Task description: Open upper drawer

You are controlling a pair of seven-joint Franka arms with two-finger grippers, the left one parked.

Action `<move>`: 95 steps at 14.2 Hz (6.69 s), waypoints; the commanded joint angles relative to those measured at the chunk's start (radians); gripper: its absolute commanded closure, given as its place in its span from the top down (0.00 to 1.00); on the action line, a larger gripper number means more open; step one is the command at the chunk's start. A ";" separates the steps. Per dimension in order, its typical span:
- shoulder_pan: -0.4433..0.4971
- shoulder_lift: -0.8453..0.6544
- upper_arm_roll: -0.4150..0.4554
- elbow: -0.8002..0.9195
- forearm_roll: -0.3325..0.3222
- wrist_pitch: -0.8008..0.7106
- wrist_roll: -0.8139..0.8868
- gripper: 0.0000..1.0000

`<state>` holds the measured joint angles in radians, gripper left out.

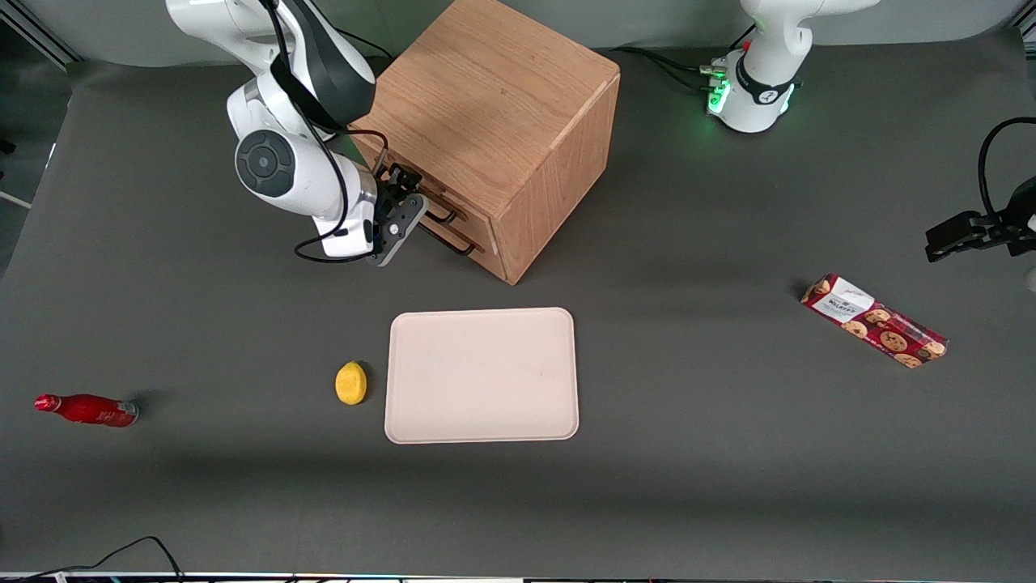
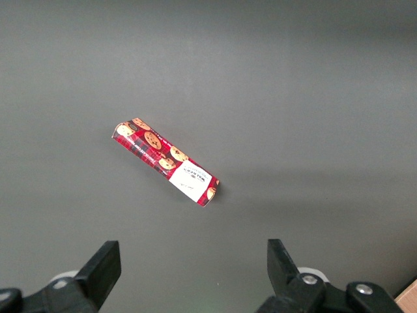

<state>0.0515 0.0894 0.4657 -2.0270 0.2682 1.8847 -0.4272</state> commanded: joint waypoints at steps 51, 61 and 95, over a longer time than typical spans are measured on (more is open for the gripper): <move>-0.024 0.131 -0.245 0.116 -0.162 0.145 -0.156 1.00; -0.032 0.156 -0.274 0.154 -0.168 0.145 -0.177 0.98; -0.044 -0.052 -0.481 0.327 -0.225 -0.052 0.150 1.00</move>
<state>-0.0057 0.0871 -0.0019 -1.6880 0.0907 1.8424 -0.4263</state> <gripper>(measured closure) 0.000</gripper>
